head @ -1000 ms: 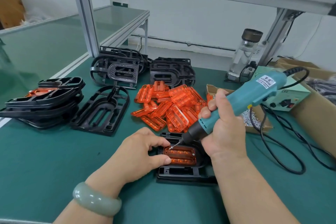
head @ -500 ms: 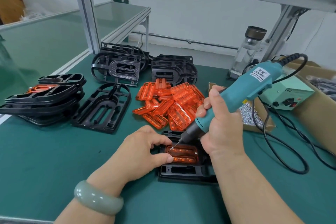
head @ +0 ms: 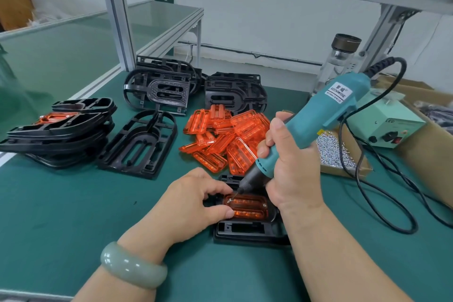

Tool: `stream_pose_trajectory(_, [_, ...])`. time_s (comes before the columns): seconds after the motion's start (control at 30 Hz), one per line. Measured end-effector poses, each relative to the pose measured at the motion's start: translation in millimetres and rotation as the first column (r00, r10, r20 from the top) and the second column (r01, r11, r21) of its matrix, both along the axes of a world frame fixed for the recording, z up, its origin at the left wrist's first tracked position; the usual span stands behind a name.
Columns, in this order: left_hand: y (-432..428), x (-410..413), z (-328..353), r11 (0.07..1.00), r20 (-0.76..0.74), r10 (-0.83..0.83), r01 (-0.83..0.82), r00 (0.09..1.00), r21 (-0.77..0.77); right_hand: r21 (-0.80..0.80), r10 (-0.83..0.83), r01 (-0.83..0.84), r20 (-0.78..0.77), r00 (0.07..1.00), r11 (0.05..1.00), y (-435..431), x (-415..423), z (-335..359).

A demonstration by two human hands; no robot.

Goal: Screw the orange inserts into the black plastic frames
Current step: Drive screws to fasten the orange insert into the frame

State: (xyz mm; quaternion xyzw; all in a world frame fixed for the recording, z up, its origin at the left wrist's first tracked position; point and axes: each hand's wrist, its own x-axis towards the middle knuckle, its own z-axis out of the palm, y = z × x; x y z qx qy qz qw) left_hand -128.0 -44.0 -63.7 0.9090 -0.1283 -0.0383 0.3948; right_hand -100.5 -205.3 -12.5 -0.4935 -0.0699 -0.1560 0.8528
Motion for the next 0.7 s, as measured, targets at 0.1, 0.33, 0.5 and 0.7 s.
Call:
stream_pose_trajectory(0.1, [-0.8, 0.1, 0.9, 1.0, 0.001, 0.002, -0.002, 1.0, -0.003, -0.052, 0.011, -0.011, 0.011, 1.0, 0.999, 2.9, -0.4, 2.0])
stream_pose_trajectory(0.33, [-0.1, -0.2, 1.6, 0.999, 0.017, -0.035, 0.035, 0.999, 0.012, -0.211, 0.167, -0.148, 0.073, 0.983, 0.966, 13.5, -0.9, 8.7])
stream_pose_trajectory(0.5, [-1.8, -1.1, 6.0, 0.998, 0.035, -0.06, 0.061, 0.998, -0.024, -0.221, 0.314, -0.283, 0.117, 0.942, 0.933, 17.5, -1.2, 7.9])
stream_pose_trajectory(0.7, [-3.8, 0.0, 9.1, 0.998, 0.03, -0.061, 0.061, 0.998, -0.011, -0.207, 0.301, -0.274, 0.114, 0.947, 0.939, 16.6, -0.3, 7.3])
